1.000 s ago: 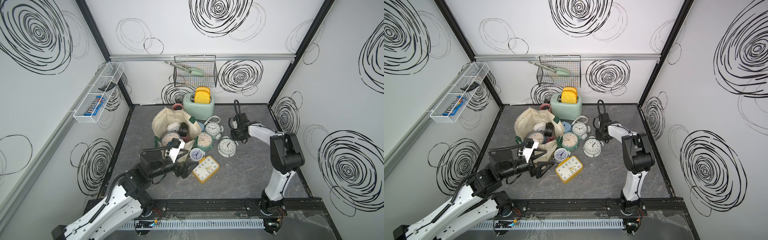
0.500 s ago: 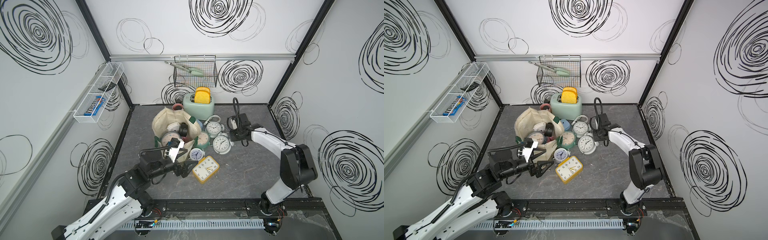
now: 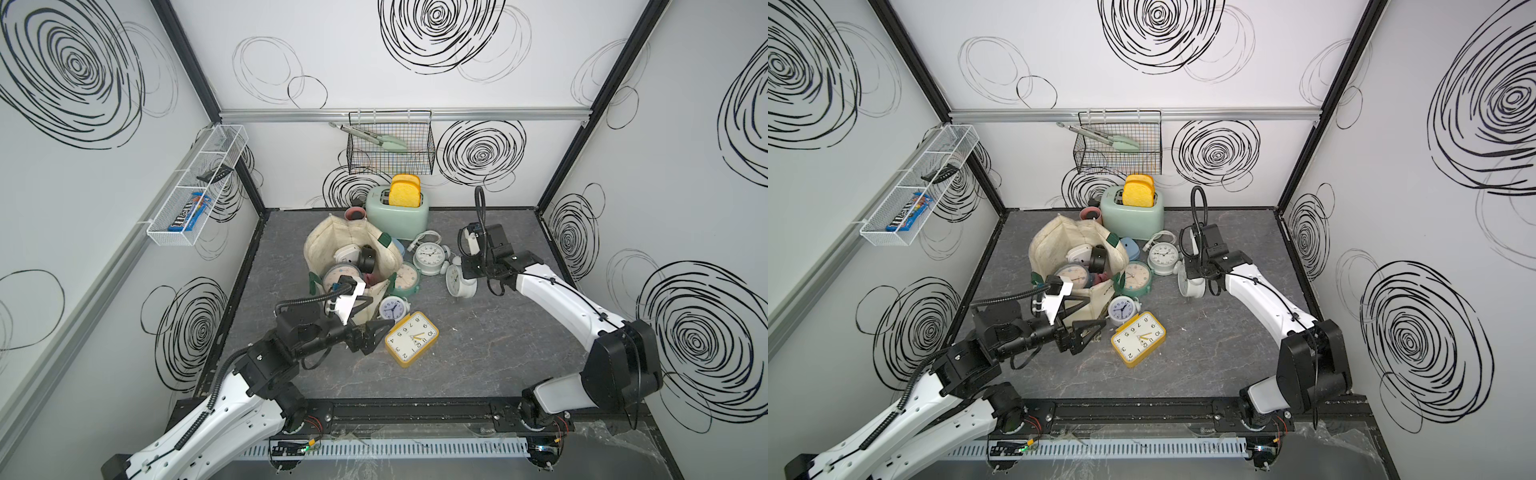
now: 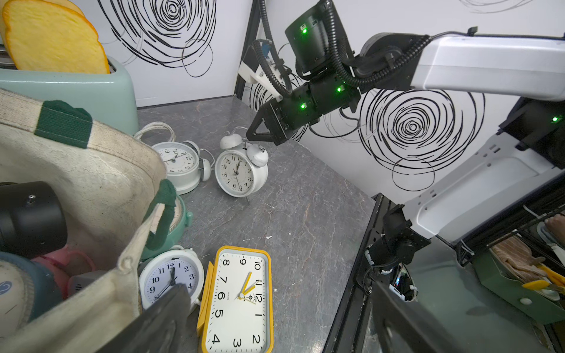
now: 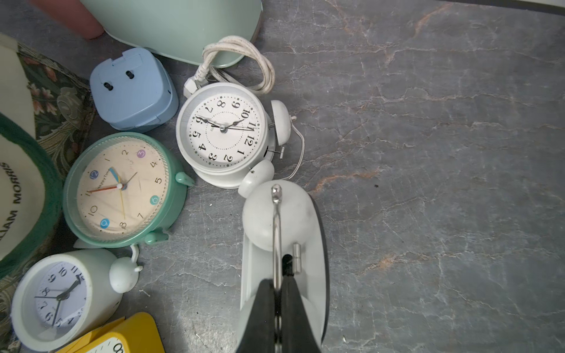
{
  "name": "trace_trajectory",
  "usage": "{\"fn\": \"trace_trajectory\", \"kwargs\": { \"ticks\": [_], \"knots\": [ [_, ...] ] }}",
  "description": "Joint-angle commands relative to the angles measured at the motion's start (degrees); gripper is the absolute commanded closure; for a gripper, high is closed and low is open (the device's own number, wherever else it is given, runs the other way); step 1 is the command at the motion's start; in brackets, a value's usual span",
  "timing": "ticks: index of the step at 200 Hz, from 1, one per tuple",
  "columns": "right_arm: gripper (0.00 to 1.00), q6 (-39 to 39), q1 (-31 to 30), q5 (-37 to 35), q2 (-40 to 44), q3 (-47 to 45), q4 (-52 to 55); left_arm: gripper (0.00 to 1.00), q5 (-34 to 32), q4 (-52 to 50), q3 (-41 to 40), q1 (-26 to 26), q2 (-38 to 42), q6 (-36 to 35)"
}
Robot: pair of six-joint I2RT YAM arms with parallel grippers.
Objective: Put the alarm clock into the canvas bag
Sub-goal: Pick up the alarm from the center of the board.
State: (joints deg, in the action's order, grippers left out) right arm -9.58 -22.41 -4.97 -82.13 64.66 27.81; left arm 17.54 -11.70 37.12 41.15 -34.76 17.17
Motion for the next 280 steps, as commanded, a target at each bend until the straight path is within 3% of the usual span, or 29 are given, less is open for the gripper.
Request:
{"fn": "trace_trajectory", "kwargs": {
  "ticks": [1,44,70,115,156,227,280],
  "knots": [
    [1.0,0.28,-0.45,3.08,4.72,0.67,-0.88,0.04,0.78,2.87,1.29,0.16,0.09,0.98],
    [1.0,3.27,-0.65,10.97,11.64,-0.63,-6.09,0.04,1.89,5.91,3.02,-0.23,-1.19,0.6],
    [1.0,5.4,-0.7,16.19,12.51,3.29,-3.63,0.04,4.53,8.06,5.66,-1.03,-4.47,-2.71],
    [1.0,6.23,-0.83,19.06,12.81,9.38,-0.86,0.04,9.83,13.43,11.41,-3.35,-12.34,-7.98],
    [1.0,6.18,-0.79,21.19,12.56,14.69,1.61,0.04,16.47,16.73,15.97,-9.33,-18.56,-7.61],
    [1.0,6.06,-0.6,27.46,11.03,22.47,4.19,0.04,29.94,30.71,17.11,-23.8,-30.35,-4.02],
    [1.0,6.31,0.2,33.66,10.45,26.44,6.95,0.04,45.6,40.39,18.66,-29.7,-37.59,-4.42]
  ]
}}
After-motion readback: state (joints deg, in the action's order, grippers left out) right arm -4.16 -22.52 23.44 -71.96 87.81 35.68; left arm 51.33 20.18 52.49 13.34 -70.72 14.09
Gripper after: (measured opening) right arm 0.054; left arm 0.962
